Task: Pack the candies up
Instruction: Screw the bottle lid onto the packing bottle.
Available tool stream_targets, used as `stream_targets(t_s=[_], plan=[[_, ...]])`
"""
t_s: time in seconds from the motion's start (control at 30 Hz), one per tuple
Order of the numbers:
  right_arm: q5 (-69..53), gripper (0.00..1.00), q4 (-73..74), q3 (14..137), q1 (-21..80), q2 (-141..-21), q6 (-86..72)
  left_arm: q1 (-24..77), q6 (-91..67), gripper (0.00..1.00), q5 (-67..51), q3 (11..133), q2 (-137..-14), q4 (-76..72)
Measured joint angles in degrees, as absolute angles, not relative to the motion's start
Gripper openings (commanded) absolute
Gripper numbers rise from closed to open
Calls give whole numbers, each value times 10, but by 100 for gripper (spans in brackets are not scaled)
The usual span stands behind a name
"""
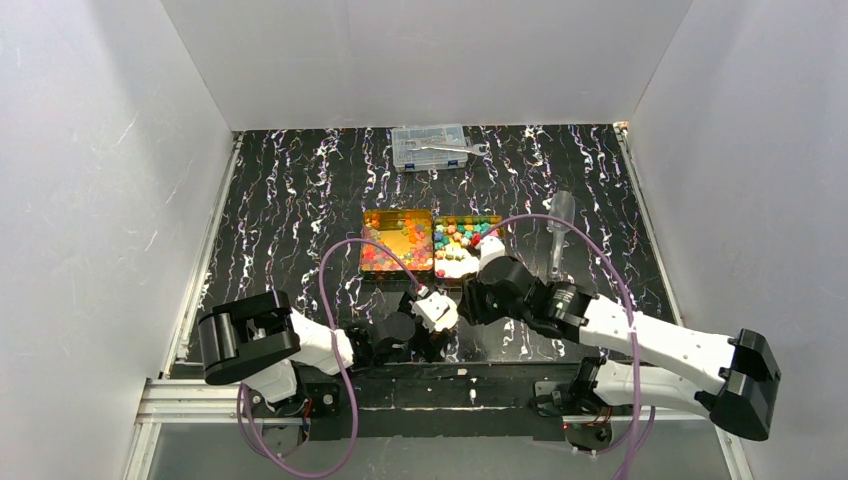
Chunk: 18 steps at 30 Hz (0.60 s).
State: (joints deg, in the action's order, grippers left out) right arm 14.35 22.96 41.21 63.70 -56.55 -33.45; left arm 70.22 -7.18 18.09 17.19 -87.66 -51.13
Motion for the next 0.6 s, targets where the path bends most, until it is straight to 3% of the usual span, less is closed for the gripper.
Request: stream_targets(t_s=[0.3, 0.6], plan=[[-22, 43, 157, 415, 488, -649, -263, 702, -59, 7, 159, 172, -872, -506], [-122, 42, 85, 415, 460, -730, -248, 701, -55, 5, 139, 172, -874, -508]])
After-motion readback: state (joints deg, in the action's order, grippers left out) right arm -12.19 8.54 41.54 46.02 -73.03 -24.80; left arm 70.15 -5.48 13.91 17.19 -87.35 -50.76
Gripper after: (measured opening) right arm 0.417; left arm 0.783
